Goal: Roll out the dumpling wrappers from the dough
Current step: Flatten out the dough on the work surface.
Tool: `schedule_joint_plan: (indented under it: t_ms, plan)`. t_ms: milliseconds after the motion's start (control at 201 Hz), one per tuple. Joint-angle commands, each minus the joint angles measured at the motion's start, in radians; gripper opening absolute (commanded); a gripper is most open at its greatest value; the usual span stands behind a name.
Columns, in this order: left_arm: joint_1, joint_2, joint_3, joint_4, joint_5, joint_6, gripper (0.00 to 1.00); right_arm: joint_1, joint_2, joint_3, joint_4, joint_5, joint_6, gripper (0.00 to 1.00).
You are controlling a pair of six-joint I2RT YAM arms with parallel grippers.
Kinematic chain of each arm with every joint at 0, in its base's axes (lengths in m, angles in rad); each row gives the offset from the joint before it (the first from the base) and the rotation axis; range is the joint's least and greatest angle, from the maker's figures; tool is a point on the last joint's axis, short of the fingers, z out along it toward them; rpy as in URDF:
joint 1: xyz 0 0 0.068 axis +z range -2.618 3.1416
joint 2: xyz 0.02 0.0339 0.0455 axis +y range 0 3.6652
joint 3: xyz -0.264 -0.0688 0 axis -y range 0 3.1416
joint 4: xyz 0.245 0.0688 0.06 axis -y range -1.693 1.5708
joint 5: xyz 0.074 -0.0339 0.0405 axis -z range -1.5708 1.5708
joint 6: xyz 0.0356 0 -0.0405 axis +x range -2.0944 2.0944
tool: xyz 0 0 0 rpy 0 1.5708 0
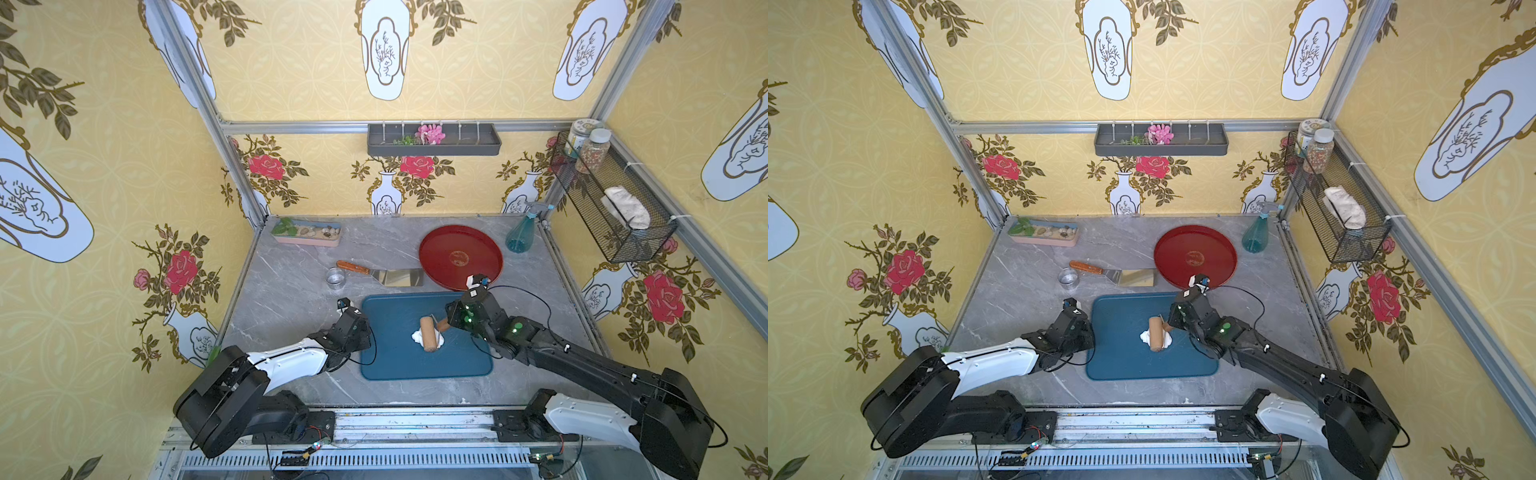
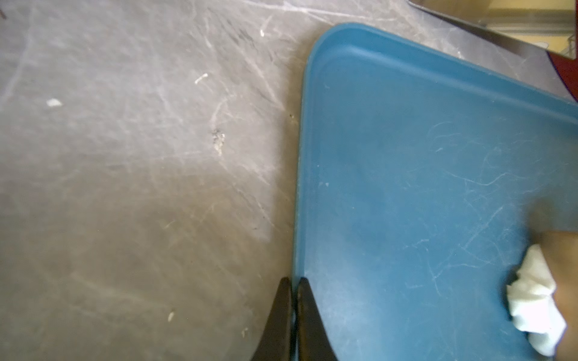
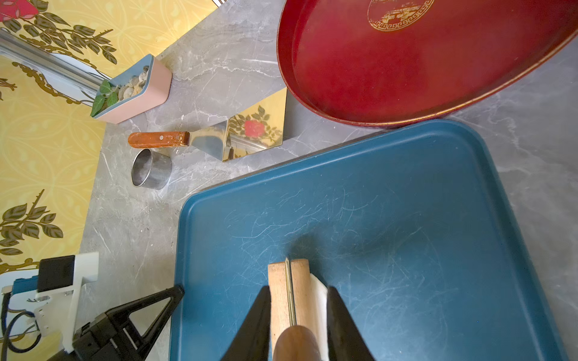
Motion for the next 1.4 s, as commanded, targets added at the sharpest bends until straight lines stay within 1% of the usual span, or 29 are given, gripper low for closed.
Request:
schedule_joint_plan:
  t_ms: [0,159,254,548,817,1031,1235,1399]
  plan:
    - [0.0,0.003,-0.009,-0.016,0.038,-0.009,0.0,-0.018,-0.042,0.008,-0.132,-0.006,-0.019,0.0]
    - [0.0,0.004,-0.009,-0.018,0.036,-0.014,0.0,-0.048,-0.109,0.019,-0.134,-0.029,-0.03,0.0]
    - [0.0,0.005,-0.009,-0.018,0.038,-0.015,0.0,-0.051,-0.113,0.028,-0.12,-0.048,-0.033,0.0]
    - [0.0,0.004,-0.01,-0.016,0.039,-0.015,0.0,-0.04,-0.053,0.036,-0.046,-0.098,-0.032,0.0]
    - [-0.001,0.004,-0.01,-0.014,0.042,-0.013,0.0,-0.021,0.018,0.051,0.016,-0.102,-0.037,0.0]
    - [-0.001,0.002,-0.012,-0.014,0.042,-0.013,0.0,-0.016,0.056,0.057,-0.023,-0.086,-0.072,0.0]
    - [0.0,-0.001,-0.012,-0.013,0.041,-0.014,0.0,-0.007,0.057,0.04,-0.089,-0.073,-0.105,0.0]
    - [0.0,0.002,-0.011,-0.014,0.042,-0.014,0.0,0.026,0.079,0.049,-0.113,-0.065,-0.126,0.0]
